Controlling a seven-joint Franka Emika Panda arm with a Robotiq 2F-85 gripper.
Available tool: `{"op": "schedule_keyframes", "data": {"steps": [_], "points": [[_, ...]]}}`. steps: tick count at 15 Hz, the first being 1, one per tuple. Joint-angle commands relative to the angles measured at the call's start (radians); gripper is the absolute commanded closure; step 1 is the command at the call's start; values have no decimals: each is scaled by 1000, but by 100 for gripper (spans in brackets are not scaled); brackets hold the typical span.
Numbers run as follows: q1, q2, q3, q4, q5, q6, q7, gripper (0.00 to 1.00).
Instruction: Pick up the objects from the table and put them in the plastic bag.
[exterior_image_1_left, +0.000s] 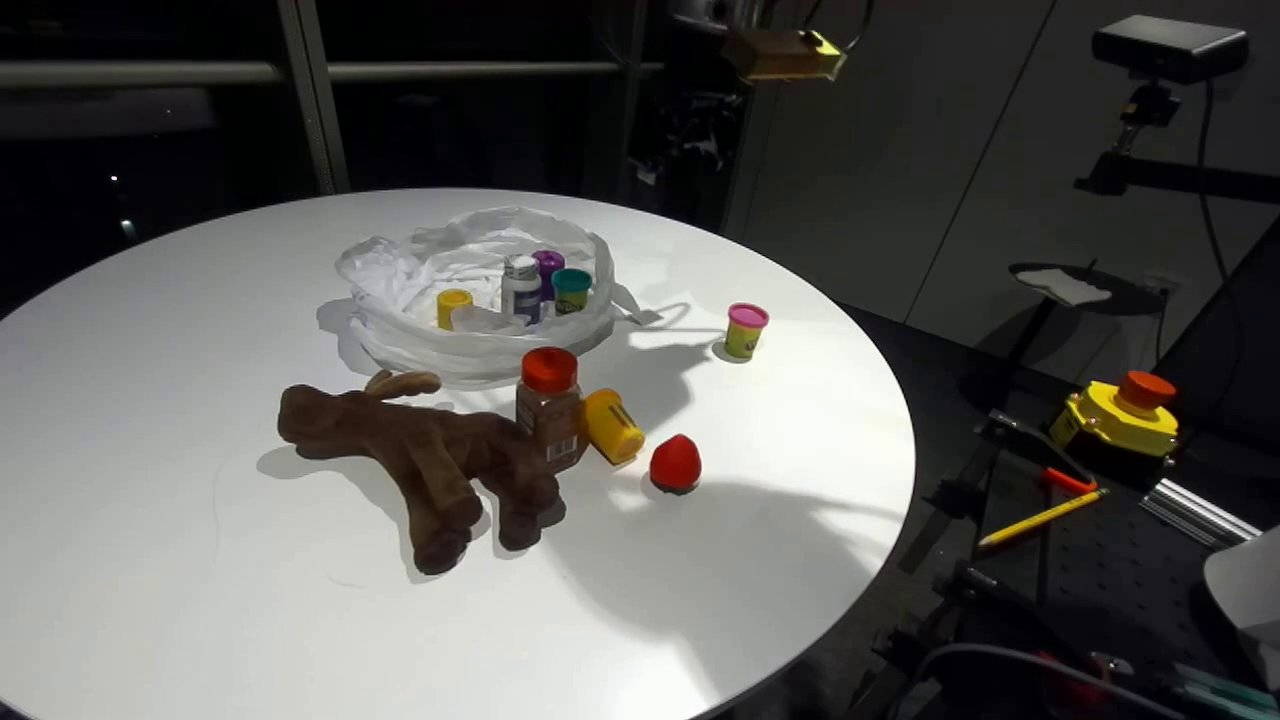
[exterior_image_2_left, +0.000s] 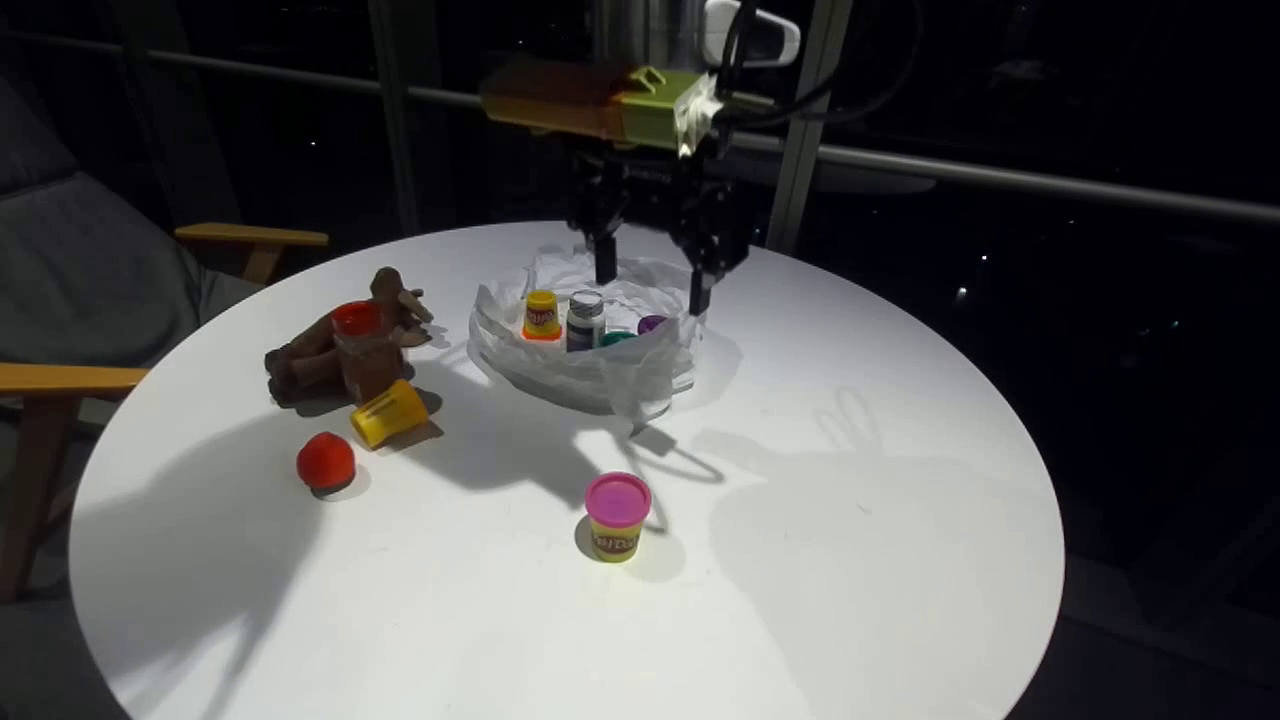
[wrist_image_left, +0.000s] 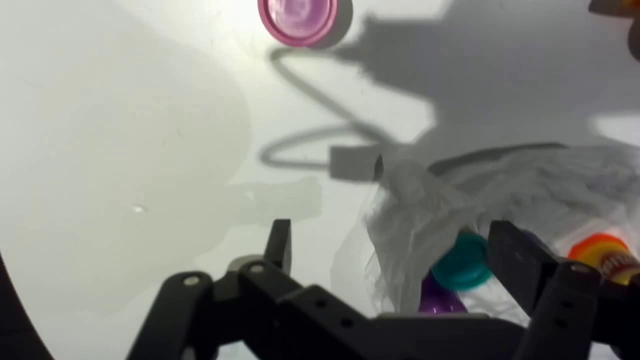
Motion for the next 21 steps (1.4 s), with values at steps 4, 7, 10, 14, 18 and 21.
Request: {"op": "schedule_keyframes", "data": {"steps": [4, 7, 10, 14, 18, 21], "points": [[-33, 19, -3, -209, -55, 115, -67, 0], [-24, 61, -19, -212, -103, 126, -51, 0], [-18, 105, -32, -195, -138, 135, -40, 0], [-20, 145, -38, -178, -144, 125, -36, 25], [-24, 132, -41, -186, -136, 163, -36, 52], [-15, 114, -55, -192, -146, 190, -25, 77]]}}
